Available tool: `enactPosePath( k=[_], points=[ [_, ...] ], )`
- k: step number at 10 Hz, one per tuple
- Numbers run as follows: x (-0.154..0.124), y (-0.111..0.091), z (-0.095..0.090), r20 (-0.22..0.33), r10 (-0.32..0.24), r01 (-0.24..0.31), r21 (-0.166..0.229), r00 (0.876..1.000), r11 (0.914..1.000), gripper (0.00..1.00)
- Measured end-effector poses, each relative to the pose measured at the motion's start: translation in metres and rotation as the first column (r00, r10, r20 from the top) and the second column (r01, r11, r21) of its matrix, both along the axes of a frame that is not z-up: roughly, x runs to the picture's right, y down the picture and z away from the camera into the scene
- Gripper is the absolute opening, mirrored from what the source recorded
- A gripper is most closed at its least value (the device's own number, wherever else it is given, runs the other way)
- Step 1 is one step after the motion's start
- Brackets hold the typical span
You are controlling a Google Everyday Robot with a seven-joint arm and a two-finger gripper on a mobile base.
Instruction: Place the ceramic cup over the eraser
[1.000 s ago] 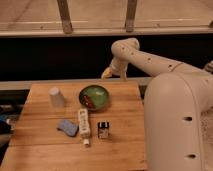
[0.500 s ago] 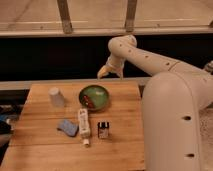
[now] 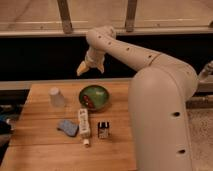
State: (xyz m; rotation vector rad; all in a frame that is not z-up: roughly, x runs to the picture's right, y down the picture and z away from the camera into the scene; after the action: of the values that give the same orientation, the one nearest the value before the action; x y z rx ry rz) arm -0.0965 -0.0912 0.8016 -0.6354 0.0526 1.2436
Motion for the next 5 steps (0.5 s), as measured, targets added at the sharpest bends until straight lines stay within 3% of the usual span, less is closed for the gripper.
enactPosePath(
  k=[2,5],
  points=[
    [-0.027,0.008,-0.020,0.069,-0.071,0.069,0.020,0.995,0.9974,0.80],
    [-0.059,0.024,-0.035,0.113,-0.138,0.132,0.053,0.984,0.9898,0.80]
  ],
)
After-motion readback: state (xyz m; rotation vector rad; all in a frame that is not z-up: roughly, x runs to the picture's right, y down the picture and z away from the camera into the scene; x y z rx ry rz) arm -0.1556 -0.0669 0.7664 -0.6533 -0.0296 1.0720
